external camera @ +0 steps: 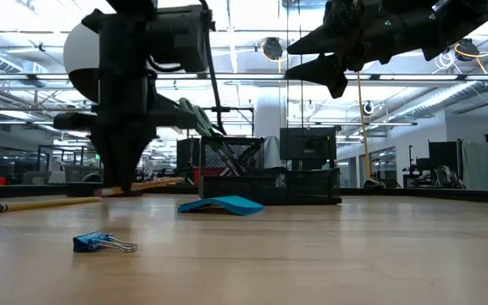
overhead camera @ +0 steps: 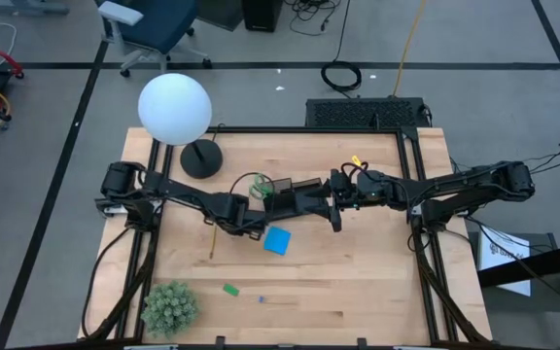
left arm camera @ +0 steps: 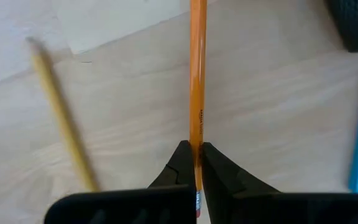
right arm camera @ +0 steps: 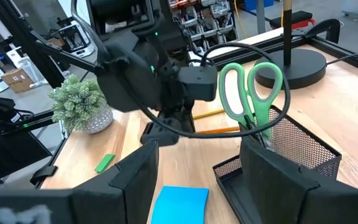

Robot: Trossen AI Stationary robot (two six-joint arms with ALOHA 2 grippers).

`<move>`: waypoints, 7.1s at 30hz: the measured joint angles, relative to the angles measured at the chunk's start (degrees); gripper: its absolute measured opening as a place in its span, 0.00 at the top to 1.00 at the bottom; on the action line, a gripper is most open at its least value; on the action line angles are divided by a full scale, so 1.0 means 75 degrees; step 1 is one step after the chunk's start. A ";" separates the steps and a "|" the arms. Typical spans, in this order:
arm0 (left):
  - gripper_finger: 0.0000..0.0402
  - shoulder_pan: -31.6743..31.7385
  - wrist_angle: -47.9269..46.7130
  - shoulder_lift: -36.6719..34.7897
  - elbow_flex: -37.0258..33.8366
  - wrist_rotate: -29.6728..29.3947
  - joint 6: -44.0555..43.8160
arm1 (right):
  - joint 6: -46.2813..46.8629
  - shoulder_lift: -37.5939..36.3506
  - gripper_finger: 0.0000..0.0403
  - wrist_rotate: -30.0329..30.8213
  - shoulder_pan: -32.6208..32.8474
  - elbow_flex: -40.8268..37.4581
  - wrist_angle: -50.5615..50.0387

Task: Pick and place office supplies into organizer
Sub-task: Put the orange pencil into the black desk organizer

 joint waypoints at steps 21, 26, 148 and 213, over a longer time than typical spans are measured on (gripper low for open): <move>1.00 0.0272 -0.0260 -0.0156 0.0893 -0.0449 0.0713 | -0.0001 0.0000 0.46 0.0000 0.0003 -0.0003 -0.0017; 1.00 0.0221 -0.0701 -0.0181 0.1208 -0.0453 0.0767 | -0.0001 0.0000 0.46 0.0000 0.0003 -0.0003 -0.0017; 1.00 0.0359 0.4133 -0.4789 0.1122 0.0798 0.0876 | -1.0719 0.0055 0.46 0.4408 0.1727 0.3281 -0.1534; 1.00 0.0642 0.7825 -0.2711 0.1116 0.2403 -0.0212 | -1.2065 0.1012 0.97 0.4810 0.2104 0.3276 0.0416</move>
